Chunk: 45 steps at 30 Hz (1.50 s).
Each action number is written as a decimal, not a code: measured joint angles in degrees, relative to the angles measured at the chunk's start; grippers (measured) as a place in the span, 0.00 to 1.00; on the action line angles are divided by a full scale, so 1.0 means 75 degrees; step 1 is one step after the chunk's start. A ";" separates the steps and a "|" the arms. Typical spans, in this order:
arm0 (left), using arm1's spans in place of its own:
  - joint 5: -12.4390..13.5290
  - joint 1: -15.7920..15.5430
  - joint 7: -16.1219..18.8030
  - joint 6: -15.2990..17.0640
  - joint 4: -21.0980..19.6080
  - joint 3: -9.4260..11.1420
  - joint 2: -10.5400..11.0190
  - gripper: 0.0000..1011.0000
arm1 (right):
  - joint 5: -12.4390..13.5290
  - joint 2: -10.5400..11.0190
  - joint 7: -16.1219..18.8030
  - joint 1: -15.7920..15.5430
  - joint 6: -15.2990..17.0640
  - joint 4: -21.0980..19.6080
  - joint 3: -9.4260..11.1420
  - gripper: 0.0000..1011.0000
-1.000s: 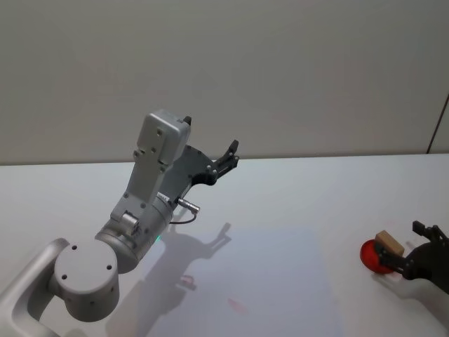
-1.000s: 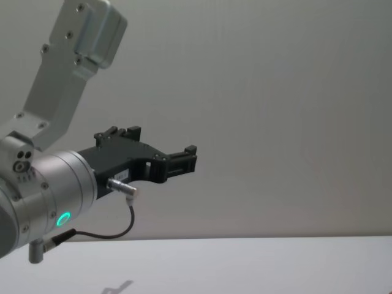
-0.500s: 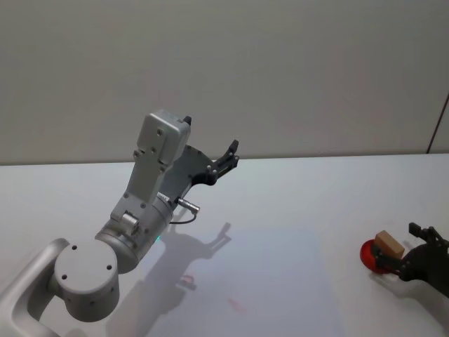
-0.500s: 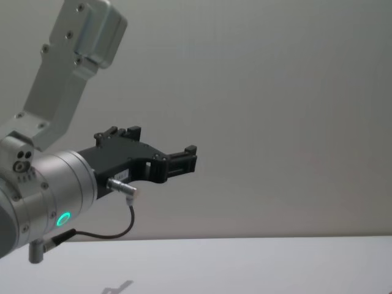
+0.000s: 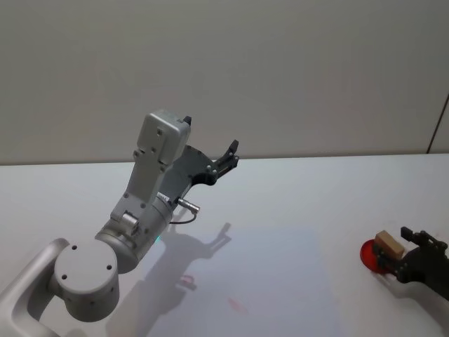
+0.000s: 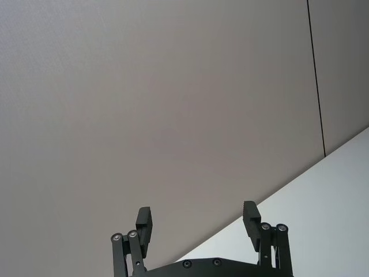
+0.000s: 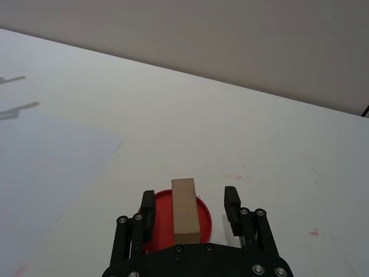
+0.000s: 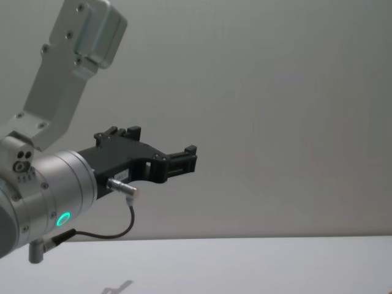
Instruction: Use the one hand to pick up the stamp and affix it onto the A4 paper.
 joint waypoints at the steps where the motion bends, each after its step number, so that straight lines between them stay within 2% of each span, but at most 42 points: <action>1: 0.0000 0.0000 0.0000 0.0000 0.0000 0.0000 0.0000 0.99 | -0.0001 -0.0001 -0.0001 0.0002 0.0003 0.0002 -0.0001 0.72; 5: 0.0000 0.0000 0.0001 0.0000 0.0000 0.0000 0.0000 0.99 | -0.0005 -0.0003 -0.0005 0.0004 0.0015 0.0006 -0.0004 0.61; 6: 0.0000 0.0000 0.0000 0.0000 0.0000 0.0000 0.0000 0.99 | -0.0005 -0.0005 -0.0008 0.0005 0.0018 0.0008 -0.0005 0.54; 9: 0.0000 0.0000 0.0000 0.0000 0.0000 0.0000 0.0000 0.99 | -0.0005 -0.0007 -0.0013 0.0007 0.0021 0.0011 -0.0006 0.48; 10: 0.0000 0.0000 0.0000 0.0000 0.0000 0.0000 0.0000 0.99 | -0.0005 -0.0007 -0.0014 0.0007 0.0021 0.0012 -0.0006 0.42; 17: 0.0000 0.0000 0.0000 0.0000 0.0000 0.0000 0.0000 0.99 | 0.0013 -0.0009 -0.0022 0.0007 0.0021 0.0016 -0.0006 0.22; 31: 0.0000 0.0000 0.0000 0.0000 0.0000 0.0000 0.0000 0.99 | 0.0305 -0.0011 0.0070 -0.0018 0.0008 -0.0219 0.0019 0.22; 37: 0.0000 0.0000 0.0000 0.0000 0.0000 0.0000 0.0000 0.99 | 0.0616 -0.0017 0.0260 -0.0058 0.0031 -0.0595 0.0023 0.22; 45: 0.0000 0.0000 0.0000 0.0000 0.0000 0.0000 0.0000 0.99 | 0.0863 -0.0061 0.0494 -0.0129 0.0097 -0.1040 -0.0047 0.22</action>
